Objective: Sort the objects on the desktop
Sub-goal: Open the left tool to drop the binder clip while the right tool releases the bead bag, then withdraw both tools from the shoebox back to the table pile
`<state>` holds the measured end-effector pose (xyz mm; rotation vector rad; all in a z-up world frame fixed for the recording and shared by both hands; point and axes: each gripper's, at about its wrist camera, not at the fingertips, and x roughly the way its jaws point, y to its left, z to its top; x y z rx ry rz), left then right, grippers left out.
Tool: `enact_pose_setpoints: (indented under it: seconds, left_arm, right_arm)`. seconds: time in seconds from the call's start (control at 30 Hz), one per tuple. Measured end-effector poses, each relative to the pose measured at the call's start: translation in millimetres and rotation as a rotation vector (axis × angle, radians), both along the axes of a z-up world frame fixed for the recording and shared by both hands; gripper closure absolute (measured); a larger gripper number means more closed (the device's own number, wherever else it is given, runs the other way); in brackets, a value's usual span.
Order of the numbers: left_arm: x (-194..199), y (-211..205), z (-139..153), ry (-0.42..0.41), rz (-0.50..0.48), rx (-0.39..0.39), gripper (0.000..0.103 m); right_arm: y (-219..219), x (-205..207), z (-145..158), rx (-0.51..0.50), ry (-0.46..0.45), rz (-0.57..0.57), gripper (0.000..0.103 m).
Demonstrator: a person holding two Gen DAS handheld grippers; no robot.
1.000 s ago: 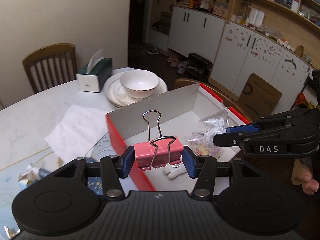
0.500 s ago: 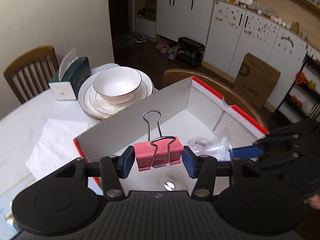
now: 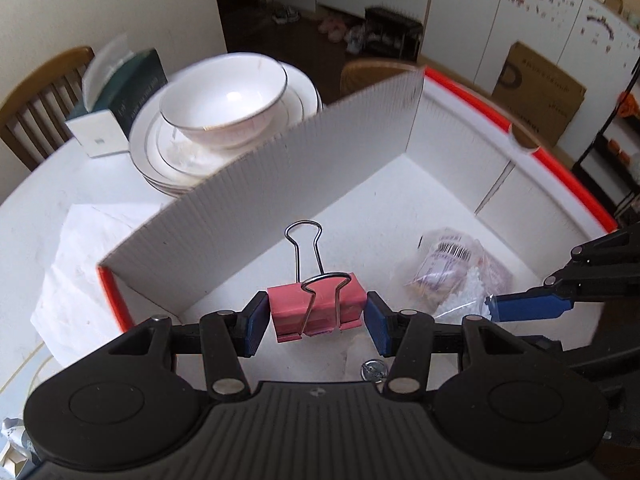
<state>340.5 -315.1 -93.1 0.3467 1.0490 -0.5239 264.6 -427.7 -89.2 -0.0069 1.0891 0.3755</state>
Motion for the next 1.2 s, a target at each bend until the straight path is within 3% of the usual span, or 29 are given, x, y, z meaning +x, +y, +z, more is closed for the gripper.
enact_pose_setpoints:
  seconds: [0.63, 0.93, 1.07, 1.2]
  left_arm:
    - [19, -10, -35, 0.162, 0.01, 0.045, 0.052]
    - [15, -7, -31, 0.155, 0.024, 0.013, 0.051]
    - [10, -5, -23, 0.128, 0.022, -0.011, 0.042]
    - [5, -1, -14, 0.108, 0.028, -0.038, 0.042]
  right_arm:
    - [9, 10, -20, -0.053, 0.055, 0.01, 0.077]
    - [3, 11, -20, -0.041, 0.055, -0.012, 0.071]
    - [4, 12, -16, -0.025, 0.045, -0.014, 0.063]
    - [1, 10, -11, -0.013, 0.036, -0.015, 0.061]
